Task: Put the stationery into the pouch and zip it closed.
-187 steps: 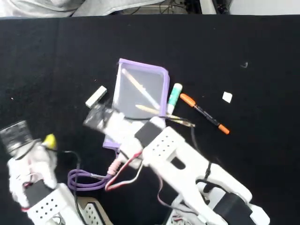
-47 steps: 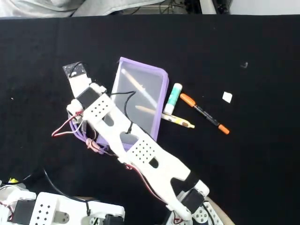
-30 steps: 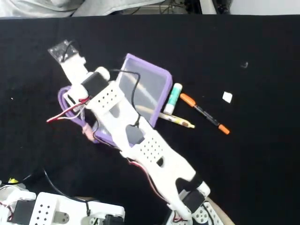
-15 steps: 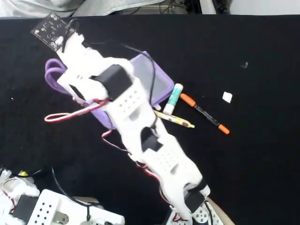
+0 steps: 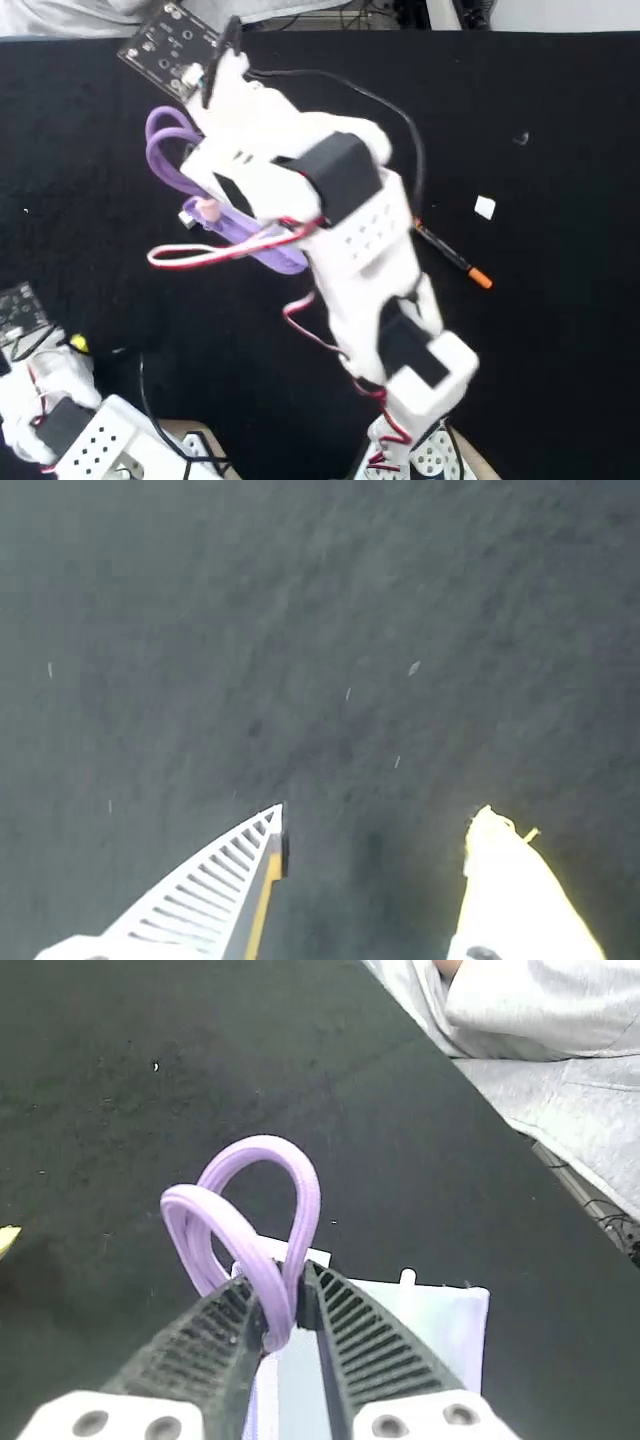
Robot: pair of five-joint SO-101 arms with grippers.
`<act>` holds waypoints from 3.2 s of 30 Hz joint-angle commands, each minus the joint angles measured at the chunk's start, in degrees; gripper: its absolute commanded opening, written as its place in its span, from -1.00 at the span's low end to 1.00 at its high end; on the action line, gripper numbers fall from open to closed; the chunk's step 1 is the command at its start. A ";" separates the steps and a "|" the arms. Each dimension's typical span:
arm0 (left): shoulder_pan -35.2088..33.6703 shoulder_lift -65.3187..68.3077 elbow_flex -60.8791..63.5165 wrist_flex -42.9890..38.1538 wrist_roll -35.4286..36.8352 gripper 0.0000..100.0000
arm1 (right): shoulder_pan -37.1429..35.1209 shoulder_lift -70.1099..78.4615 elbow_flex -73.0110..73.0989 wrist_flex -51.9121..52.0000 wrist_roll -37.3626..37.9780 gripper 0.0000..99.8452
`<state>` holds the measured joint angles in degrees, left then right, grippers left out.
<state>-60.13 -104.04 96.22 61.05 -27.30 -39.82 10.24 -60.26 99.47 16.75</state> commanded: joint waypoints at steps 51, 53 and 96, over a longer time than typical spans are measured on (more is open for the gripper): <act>72.22 -0.44 -25.01 3.60 33.23 -0.42 | 6.77 -35.30 34.24 1.32 0.35 -0.98; 74.07 -0.44 -24.57 3.43 33.23 -0.42 | 6.77 -35.30 34.24 1.32 0.18 -0.98; 71.60 44.66 -37.41 -13.27 37.01 -0.42 | 6.68 -35.65 34.33 1.67 0.00 -0.98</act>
<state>11.52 -60.53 62.20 48.40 9.27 -33.76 -23.43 -25.63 99.47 16.84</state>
